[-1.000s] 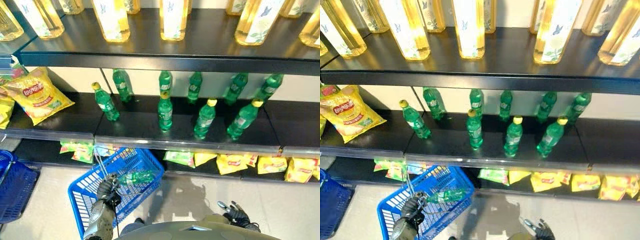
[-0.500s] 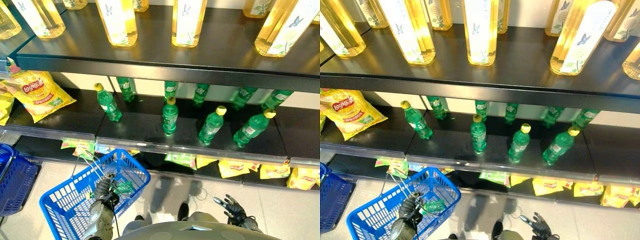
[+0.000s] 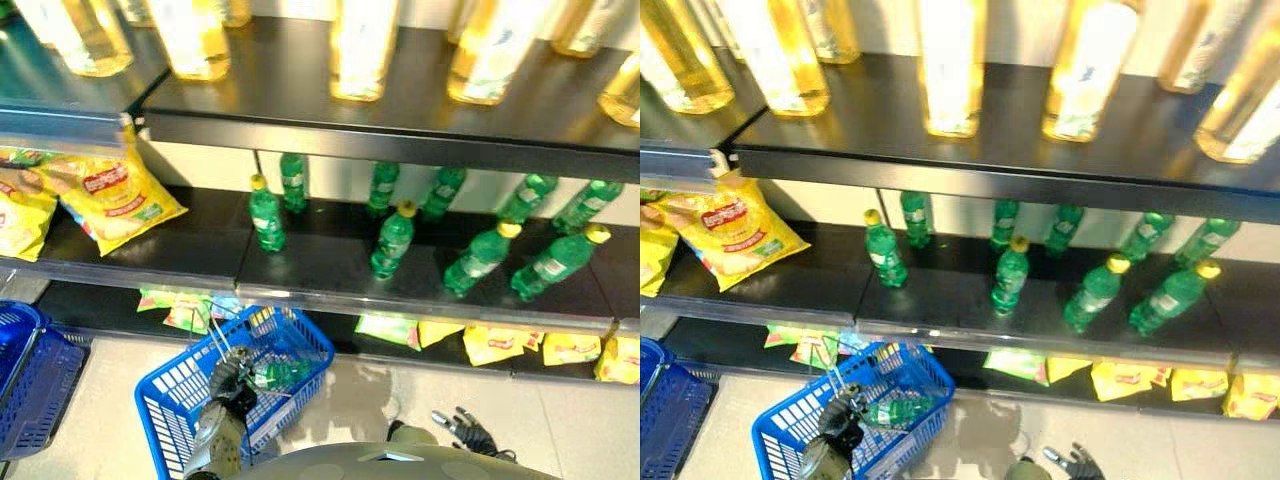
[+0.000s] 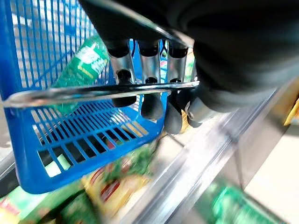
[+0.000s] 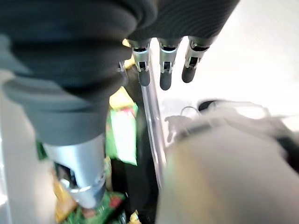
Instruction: Pick up the snacks into the basket
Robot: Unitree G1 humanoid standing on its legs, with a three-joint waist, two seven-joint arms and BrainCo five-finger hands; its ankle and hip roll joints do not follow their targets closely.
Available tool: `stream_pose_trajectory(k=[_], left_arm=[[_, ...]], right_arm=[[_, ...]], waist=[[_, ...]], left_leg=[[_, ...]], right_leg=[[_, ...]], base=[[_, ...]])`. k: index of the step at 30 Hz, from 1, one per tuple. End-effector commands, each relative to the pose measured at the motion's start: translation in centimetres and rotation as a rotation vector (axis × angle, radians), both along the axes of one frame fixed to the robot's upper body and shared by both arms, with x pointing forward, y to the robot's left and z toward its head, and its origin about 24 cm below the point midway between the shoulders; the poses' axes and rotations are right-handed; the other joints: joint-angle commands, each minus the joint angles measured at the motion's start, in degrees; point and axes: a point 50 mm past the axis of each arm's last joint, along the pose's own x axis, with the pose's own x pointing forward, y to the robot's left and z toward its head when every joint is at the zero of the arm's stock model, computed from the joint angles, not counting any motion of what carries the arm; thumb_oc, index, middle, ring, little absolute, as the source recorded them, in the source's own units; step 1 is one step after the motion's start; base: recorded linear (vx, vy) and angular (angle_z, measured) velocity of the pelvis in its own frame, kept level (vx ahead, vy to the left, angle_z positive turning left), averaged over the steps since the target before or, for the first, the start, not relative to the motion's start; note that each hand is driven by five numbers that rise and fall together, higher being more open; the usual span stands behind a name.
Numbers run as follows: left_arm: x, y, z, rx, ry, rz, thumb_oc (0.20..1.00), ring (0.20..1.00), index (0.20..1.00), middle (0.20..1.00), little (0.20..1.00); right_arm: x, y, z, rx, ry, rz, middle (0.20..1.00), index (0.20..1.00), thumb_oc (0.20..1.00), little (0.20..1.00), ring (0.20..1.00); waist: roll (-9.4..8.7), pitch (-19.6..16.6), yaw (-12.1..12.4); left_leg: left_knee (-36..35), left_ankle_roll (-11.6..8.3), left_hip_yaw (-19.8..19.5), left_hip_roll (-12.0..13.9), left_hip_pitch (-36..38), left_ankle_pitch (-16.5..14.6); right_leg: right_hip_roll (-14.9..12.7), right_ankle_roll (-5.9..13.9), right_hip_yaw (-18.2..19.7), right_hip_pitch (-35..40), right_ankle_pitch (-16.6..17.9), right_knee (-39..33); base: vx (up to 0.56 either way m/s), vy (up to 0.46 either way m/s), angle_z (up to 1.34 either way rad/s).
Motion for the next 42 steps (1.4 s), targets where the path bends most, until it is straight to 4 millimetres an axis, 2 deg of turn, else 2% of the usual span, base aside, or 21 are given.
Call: stream_pose_trajectory(k=[1,3,5,6,7,8,11,13,15,20,23,24,25,28,29,31,33,35,36,37,42], left_arm=[[5.5,1.2,6.7,0.133,-0.405,-0.083,0.2,0.2,0.2,0.2,0.2],[5.3,1.2,6.5,0.149,-0.395,-0.101,0.2,0.2,0.2,0.2,0.2],[5.3,1.2,6.5,0.147,-0.391,-0.102,0.2,0.2,0.2,0.2,0.2],[5.2,1.1,6.4,0.144,-0.387,-0.106,0.2,0.2,0.2,0.2,0.2],[5.2,1.1,6.4,0.136,-0.392,-0.106,0.2,0.2,0.2,0.2,0.2],[5.2,1.1,6.4,0.136,-0.392,-0.106,0.2,0.2,0.2,0.2,0.2],[4.5,0.9,5.7,0.104,-0.369,-0.085,0.2,0.2,0.2,0.2,0.2],[4.1,0.7,5.4,0.086,-0.361,-0.072,0.2,0.2,0.2,0.2,0.2],[3.9,0.5,5.3,0.057,-0.365,-0.048,0.2,0.2,0.2,0.2,0.2],[4.0,0.9,5.7,0.052,-0.387,-0.023,0.2,0.2,0.2,0.2,0.2],[4.3,1.1,5.6,0.063,-0.373,-0.014,0.2,0.2,0.2,0.2,0.2],[4.3,1.1,5.6,0.063,-0.373,-0.014,0.2,0.2,0.2,0.2,0.2],[4.5,1.1,5.5,0.07,-0.363,-0.017,0.2,0.2,0.2,0.2,0.2],[4.6,1.0,5.3,0.074,-0.347,-0.023,0.2,0.2,0.2,0.2,0.2],[4.8,0.7,5.3,0.071,-0.347,-0.033,0.2,0.2,0.2,0.2,0.2],[4.8,0.7,5.3,0.072,-0.349,-0.036,0.2,0.2,0.2,0.2,0.2],[5.2,0.5,5.6,0.067,-0.362,-0.057,0.2,0.2,0.2,0.2,0.2],[5.4,0.1,5.8,0.076,-0.371,-0.096,0.2,0.2,0.2,0.2,0.2],[5.4,0.1,5.8,0.076,-0.372,-0.096,0.2,0.2,0.2,0.2,0.2],[5.5,0.3,6.2,0.104,-0.387,-0.115,0.2,0.2,0.2,0.2,0.2],[5.0,0.3,6.1,0.116,-0.384,-0.146,0.2,0.2,0.2,0.2,0.2]], right_arm=[[2.8,-0.7,0.8,-0.053,-0.058,0.034,1.0,1.0,1.0,1.0,1.0],[2.9,-0.5,0.7,-0.049,-0.057,0.033,1.0,1.0,1.0,1.0,1.0],[3.0,-0.4,0.7,-0.046,-0.058,0.034,1.0,1.0,1.0,1.0,1.0],[3.0,-0.4,0.7,-0.041,-0.06,0.038,1.0,1.0,1.0,1.0,1.0],[2.7,-0.4,0.6,-0.035,-0.054,0.039,1.0,1.0,1.0,1.0,1.0],[2.7,-0.4,0.6,-0.035,-0.054,0.039,1.0,1.0,1.0,1.0,1.0],[1.8,-0.4,0.4,-0.02,-0.049,0.041,1.0,1.0,1.0,1.0,1.0],[1.1,-0.4,0.3,-0.022,-0.034,0.042,1.0,1.0,1.0,1.0,1.0],[1.2,-0.2,0.2,-0.02,-0.021,0.079,1.0,1.0,1.0,1.0,1.0],[0.8,-0.3,0.1,-0.032,0.006,0.128,1.0,1.0,1.0,1.0,1.0],[1.0,-1.1,0.3,-0.055,0.004,0.111,1.0,1.0,1.0,1.0,1.0],[1.0,-1.1,0.3,-0.055,0.004,0.111,1.0,1.0,1.0,1.0,1.0],[0.5,-1.3,0.3,-0.058,0.006,0.09,1.0,1.0,1.0,1.0,1.0],[0.2,-1.4,0.3,-0.059,0.011,0.078,1.0,1.0,1.0,1.0,1.0],[0.3,-1.6,0.3,-0.064,0.01,0.067,1.0,1.0,1.0,1.0,1.0],[0.5,-1.8,0.4,-0.069,0.006,0.064,1.0,1.0,1.0,1.0,1.0],[0.6,-1.9,0.4,-0.064,-0.001,0.038,1.0,1.0,1.0,1.0,1.0],[0.8,-2.1,0.5,-0.068,-0.006,-0.004,1.0,1.0,1.0,1.0,1.0],[0.8,-2.1,0.5,-0.068,-0.006,-0.004,1.0,1.0,1.0,1.0,1.0],[1.8,-1.9,0.7,-0.067,-0.033,-0.003,1.0,1.0,1.0,1.0,1.0],[2.3,-1.3,0.7,-0.065,-0.035,0.026,1.0,1.0,1.0,1.0,1.0]], waist=[[1.39,1.31,2.39],[2.04,1.45,3.31],[2.14,1.42,3.16],[2.33,1.71,2.36],[2.56,1.92,1.95],[2.58,1.88,1.94],[1.72,1.53,0.31],[1.55,1.14,0.33],[1.59,0.6,0.7],[0.15,0.57,2.72],[-0.81,0.21,2.48],[-0.75,0.32,2.48],[0.05,-0.33,1.57],[1.02,-0.73,0.69],[1.96,-0.5,0.69],[2.25,-0.55,0.84],[2.02,-0.53,0.14],[1.34,-0.09,0.35],[1.19,-0.25,0.37],[1.08,0.74,0.68],[2.41,1.58,2.31]], left_leg=[[-0.47,3.92,-1.66,-0.75,-1.9,0.1],[-0.47,4.45,-1.45,-1.71,-1.13,-1.86],[-0.47,5.05,-1.39,-2.35,-1.04,-2.22],[-0.47,5.91,-1.57,-3.31,-1.03,-2.3],[-0.47,6.83,-1.09,-4.44,-1.51,-1.02],[-0.47,6.81,-1.09,-4.4,-1.56,-1.0],[-0.47,6.87,-3.21,-7.11,-1.28,-0.43],[-0.47,6.5,-3.25,-7.38,-1.15,-0.37],[-0.47,6.01,-2.73,-6.48,-1.03,0.68],[3.84,4.39,-4.77,-5.2,-3.65,0.71],[5.19,1.61,-1.04,4.17,-4.1,2.96],[5.24,1.56,-1.06,4.24,-3.95,2.86],[4.6,-0.31,-0.71,9.05,-2.86,6.27],[3.25,-2.06,-0.91,12.48,-2.0,9.77],[2.3,-2.34,-5.28,12.84,-2.12,10.62],[1.59,-2.14,-7.96,11.38,-2.1,8.71],[0.53,-2.4,-6.01,10.65,-1.87,5.95],[-0.47,0.1,-5.16,5.07,-1.12,1.96],[-0.47,0.21,-5.11,4.88,-1.35,2.05],[-0.47,2.47,-3.99,0.74,-0.11,-0.72],[-0.47,4.57,-3.04,-2.78,1.26,-4.08]], right_leg=[[-6.5,4.17,-5.18,3.84,12.08,-0.43],[-7.01,4.89,-10.32,4.46,11.11,2.07],[-6.56,4.73,-11.39,4.39,10.24,3.55],[-3.44,4.06,-9.59,3.4,7.66,6.05],[2.43,1.57,-8.7,2.38,4.88,5.27],[2.48,1.54,-8.73,2.37,4.92,5.19],[14.03,-0.82,-3.84,0.26,1.54,0.3],[13.3,-1.22,-5.24,2.7,2.55,-5.51],[15.16,-2.08,-2.92,4.32,1.7,-7.95],[13.86,-1.78,-2.72,6.29,2.66,-10.7],[10.49,-0.72,-3.87,5.99,2.15,-10.37],[10.55,-0.71,-3.88,6.14,2.07,-10.33],[10.1,-0.31,-4.48,6.63,0.64,-9.55],[9.24,-0.16,-5.29,6.94,0.16,-8.83],[8.16,-0.18,-5.27,6.94,0.66,-8.23],[7.12,0.32,-4.65,7.0,1.15,-8.21],[4.55,1.39,-4.84,7.61,2.14,-7.9],[-1.1,4.27,-4.57,6.94,7.65,-6.52],[-1.28,4.3,-4.49,6.69,7.78,-6.56],[-4.65,4.65,-3.27,4.93,12.67,-4.57],[-8.64,5.51,-10.17,3.49,15.39,0.41]], base=[[0.1,0.419,-0.46],[0.07,0.354,-0.35],[0.03,0.226,-0.31],[-0.03,0.258,-0.08],[-0.03,0.256,-0.06],[-0.03,0.163,-0.12],[0.06,0.089,0.04],[0.03,0.002,0.4],[0.02,-0.018,0.14],[0.01,0.02,-0.15],[0.02,0.179,0.01],[0.04,0.211,0.08],[0.09,0.143,0.06],[0.08,0.316,0.16],[0.05,0.361,0.26],[0.07,0.331,0.26],[0.12,0.492,0.17],[0.11,0.533,0.32],[0.07,0.484,0.3],[0.06,0.503,0.17],[0.08,0.388,-0.47]])
